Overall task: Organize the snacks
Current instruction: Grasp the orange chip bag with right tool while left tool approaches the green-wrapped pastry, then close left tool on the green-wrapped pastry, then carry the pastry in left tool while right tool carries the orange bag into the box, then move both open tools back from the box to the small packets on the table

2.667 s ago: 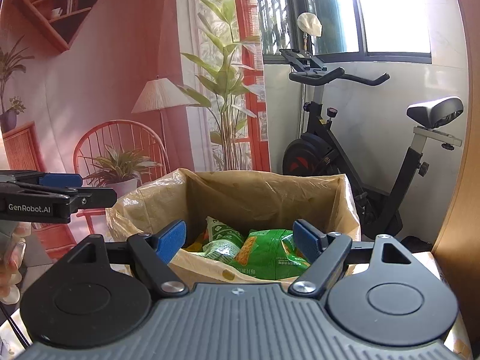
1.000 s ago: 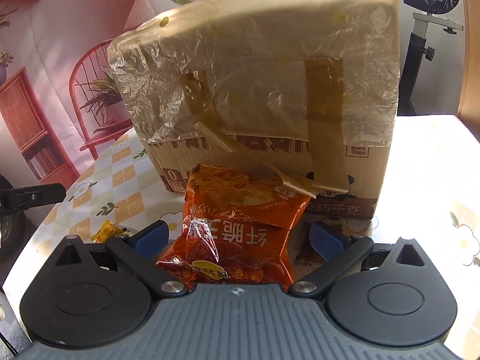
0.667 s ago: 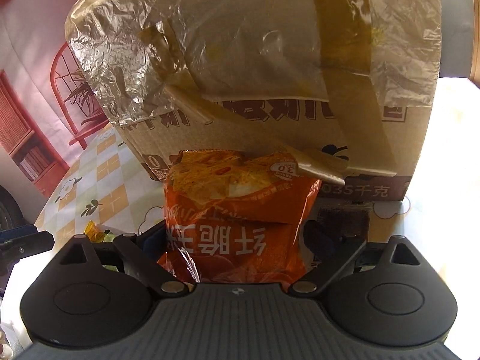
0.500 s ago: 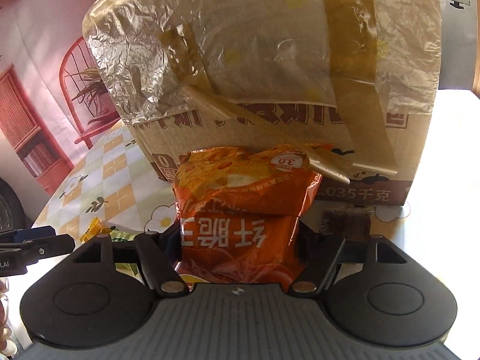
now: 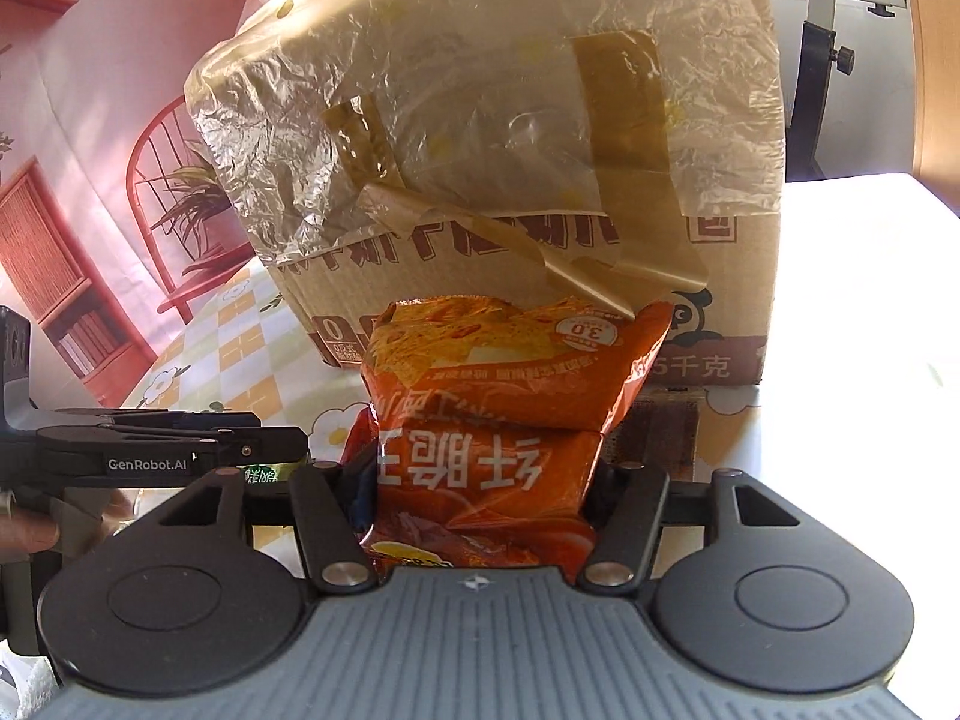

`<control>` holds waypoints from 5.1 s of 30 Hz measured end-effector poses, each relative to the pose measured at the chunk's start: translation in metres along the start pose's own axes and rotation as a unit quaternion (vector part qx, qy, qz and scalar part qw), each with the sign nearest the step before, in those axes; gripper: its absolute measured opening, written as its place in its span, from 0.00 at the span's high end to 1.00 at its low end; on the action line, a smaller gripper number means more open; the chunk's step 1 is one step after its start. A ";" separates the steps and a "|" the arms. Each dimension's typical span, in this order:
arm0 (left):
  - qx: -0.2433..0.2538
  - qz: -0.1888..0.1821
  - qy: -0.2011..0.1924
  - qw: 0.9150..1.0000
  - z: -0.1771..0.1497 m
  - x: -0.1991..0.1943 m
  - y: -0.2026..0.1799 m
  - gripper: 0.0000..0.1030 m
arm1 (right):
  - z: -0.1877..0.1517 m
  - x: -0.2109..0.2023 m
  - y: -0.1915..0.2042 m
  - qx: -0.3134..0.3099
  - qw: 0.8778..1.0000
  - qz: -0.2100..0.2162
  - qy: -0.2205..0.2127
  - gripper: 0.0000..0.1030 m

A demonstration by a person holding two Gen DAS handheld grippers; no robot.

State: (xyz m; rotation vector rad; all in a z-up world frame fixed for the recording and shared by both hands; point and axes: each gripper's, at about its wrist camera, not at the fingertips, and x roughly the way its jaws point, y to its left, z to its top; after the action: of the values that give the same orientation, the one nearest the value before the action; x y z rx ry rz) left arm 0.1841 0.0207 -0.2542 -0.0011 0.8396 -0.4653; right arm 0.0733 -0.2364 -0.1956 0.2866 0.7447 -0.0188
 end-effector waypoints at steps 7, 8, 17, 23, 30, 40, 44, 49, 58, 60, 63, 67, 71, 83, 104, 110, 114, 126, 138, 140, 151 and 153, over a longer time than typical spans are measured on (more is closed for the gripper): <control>-0.021 -0.020 0.006 1.000 -0.011 -0.020 0.003 0.36 | 0.002 -0.008 0.002 0.000 1.000 0.009 -0.010 0.41; -0.019 -0.021 0.007 1.000 -0.014 -0.023 0.002 0.36 | 0.002 -0.008 0.002 0.000 1.000 0.010 -0.011 0.41; 0.017 -0.009 0.028 0.999 -0.032 -0.032 -0.014 0.36 | 0.001 -0.012 0.001 0.001 1.000 0.016 -0.011 0.41; 0.038 0.044 0.026 0.998 -0.029 -0.020 -0.019 0.57 | 0.000 -0.011 0.004 -0.003 1.000 0.012 -0.007 0.41; 0.024 0.055 0.000 0.998 -0.038 -0.037 -0.023 0.63 | -0.006 -0.010 0.006 -0.015 1.000 0.009 0.007 0.41; 0.011 0.065 -0.068 0.995 -0.022 -0.079 -0.038 0.63 | -0.010 -0.023 0.014 -0.028 0.999 0.023 0.001 0.41; 0.016 0.067 -0.088 0.994 -0.017 -0.092 -0.046 0.63 | -0.011 -0.030 0.018 -0.031 0.999 0.028 -0.006 0.41; 0.014 0.069 -0.114 0.991 -0.010 -0.109 -0.053 0.63 | -0.013 -0.042 0.021 -0.036 0.999 0.032 -0.015 0.41; 0.016 0.072 -0.173 0.982 0.001 -0.148 -0.067 0.63 | -0.001 -0.075 0.036 -0.051 0.995 0.049 -0.065 0.41; 0.018 0.072 -0.188 0.979 0.007 -0.157 -0.070 0.63 | 0.007 -0.089 0.041 -0.056 0.993 0.054 -0.089 0.41; 0.019 0.069 -0.213 0.974 0.021 -0.170 -0.074 0.63 | 0.023 -0.105 0.045 -0.059 0.989 0.057 -0.120 0.41; 0.022 0.063 -0.237 0.969 0.044 -0.179 -0.081 0.63 | 0.048 -0.121 0.048 -0.062 0.984 0.058 -0.157 0.41; 0.027 0.054 -0.251 0.966 0.073 -0.175 -0.090 0.63 | 0.082 -0.127 0.045 -0.067 0.980 0.054 -0.179 0.41; 0.051 0.060 -0.242 0.967 0.194 -0.104 -0.105 0.63 | 0.204 -0.058 0.001 -0.077 0.980 0.000 -0.185 0.41; 0.045 0.076 -0.187 0.978 0.212 -0.051 -0.091 0.36 | 0.206 -0.016 -0.019 -0.082 0.989 -0.037 -0.119 0.24; 0.039 0.082 -0.193 0.977 0.193 -0.078 -0.088 0.36 | 0.192 -0.041 -0.005 -0.085 0.987 -0.027 -0.133 0.24; 0.033 0.084 -0.197 0.976 0.176 -0.098 -0.083 0.36 | 0.178 -0.057 0.006 -0.094 0.986 -0.020 -0.140 0.24; 0.007 0.108 -0.191 0.976 0.114 -0.146 -0.056 0.36 | 0.125 -0.086 0.023 -0.071 0.986 0.008 -0.148 0.24; -0.027 0.128 -0.184 0.974 0.061 -0.169 -0.029 0.36 | 0.086 -0.089 0.034 -0.056 0.988 0.015 -0.141 0.24; -0.032 0.130 -0.181 0.974 0.056 -0.170 -0.026 0.36 | 0.080 -0.087 0.035 -0.054 0.989 0.015 -0.138 0.24; -0.039 0.138 -0.158 0.977 0.021 -0.164 -0.020 0.36 | 0.040 -0.079 0.030 -0.056 0.992 0.009 -0.116 0.24; -0.039 0.139 -0.151 0.978 0.014 -0.160 -0.021 0.36 | 0.033 -0.076 0.026 -0.056 0.992 0.007 -0.110 0.24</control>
State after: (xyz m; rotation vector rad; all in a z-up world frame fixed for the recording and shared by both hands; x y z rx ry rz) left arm 0.0941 0.0633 -0.1259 -0.0268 0.5471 -0.1619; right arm 0.0418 -0.2262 -0.1152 0.1791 0.5227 0.0057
